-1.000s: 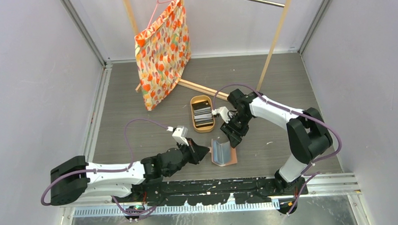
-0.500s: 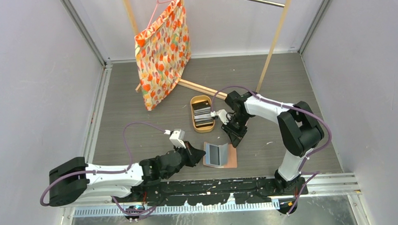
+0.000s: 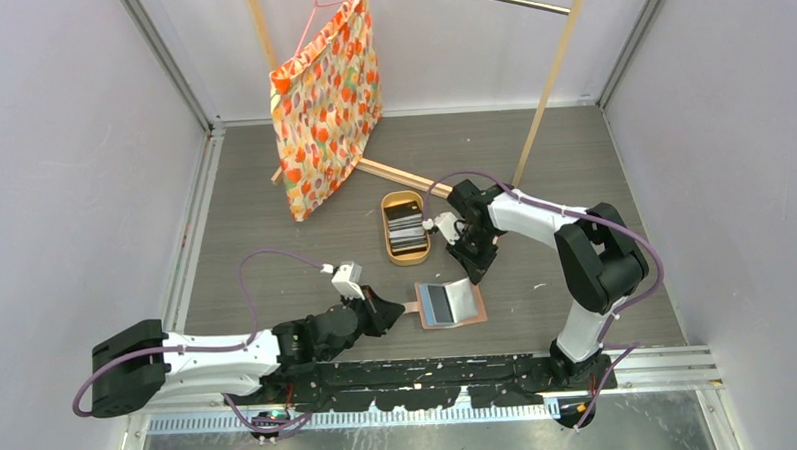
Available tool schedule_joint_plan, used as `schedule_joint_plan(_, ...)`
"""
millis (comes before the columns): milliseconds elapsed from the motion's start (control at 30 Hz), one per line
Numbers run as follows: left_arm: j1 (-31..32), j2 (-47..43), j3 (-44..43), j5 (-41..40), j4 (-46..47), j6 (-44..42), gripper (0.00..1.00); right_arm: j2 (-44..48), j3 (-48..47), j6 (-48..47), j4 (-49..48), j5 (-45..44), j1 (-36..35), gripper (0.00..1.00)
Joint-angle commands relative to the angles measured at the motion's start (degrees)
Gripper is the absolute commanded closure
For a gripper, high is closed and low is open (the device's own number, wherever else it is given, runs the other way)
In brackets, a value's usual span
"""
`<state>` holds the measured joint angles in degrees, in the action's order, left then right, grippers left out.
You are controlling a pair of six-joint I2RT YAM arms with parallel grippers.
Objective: Put the credit cards into the card holder
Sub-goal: Open the card holder at the center of the board.
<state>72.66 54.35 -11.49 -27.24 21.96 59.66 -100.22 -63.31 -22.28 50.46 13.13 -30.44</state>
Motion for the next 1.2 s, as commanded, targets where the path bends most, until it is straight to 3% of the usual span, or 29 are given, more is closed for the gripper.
schedule_joint_plan(0,-0.2,0.6,0.1,-1.9,0.1,1.2,1.0,2.1,0.0,0.7,-1.9,-3.4,-0.2,0.98)
schedule_joint_plan(67,-0.2,2.3,-0.5,-2.3,-1.2,2.2,0.99,2.5,-0.3,0.4,-1.6,-2.2,-0.2,0.96)
schedule_joint_plan(367,-0.2,7.0,-5.0,-3.3,-9.7,4.6,0.97,9.9,-0.3,-1.4,-0.7,2.5,1.4,0.65)
schedule_joint_plan(533,-0.2,3.3,-9.0,-3.3,-18.6,2.1,0.71,17.4,0.9,-4.1,-0.1,9.5,3.1,0.57)
schedule_joint_plan(633,-0.2,0.5,-10.8,-3.4,-23.1,0.0,0.62,20.3,1.0,-6.1,1.5,17.5,3.2,0.57)
schedule_joint_plan(733,-0.2,-2.3,-12.0,-3.0,-26.0,-2.1,0.59,21.1,0.7,-7.2,3.3,24.9,3.1,0.58)
schedule_joint_plan(867,-0.2,-4.4,-10.3,0.3,-19.0,-4.9,0.56,19.0,-0.3,-7.5,5.1,31.0,2.9,0.66)
schedule_joint_plan(967,-0.2,-2.3,-8.8,1.8,-12.6,-4.6,0.59,16.5,-1.1,-7.9,6.6,32.7,2.2,0.76)
schedule_joint_plan(1067,-0.2,2.6,-10.3,2.0,-12.4,-4.0,0.65,14.0,-1.4,-7.6,7.2,32.9,1.0,0.86)
schedule_joint_plan(1167,-0.6,7.1,-11.6,3.5,-10.2,-3.8,0.64,10.1,-1.1,-4.4,5.0,27.2,-0.6,0.9)
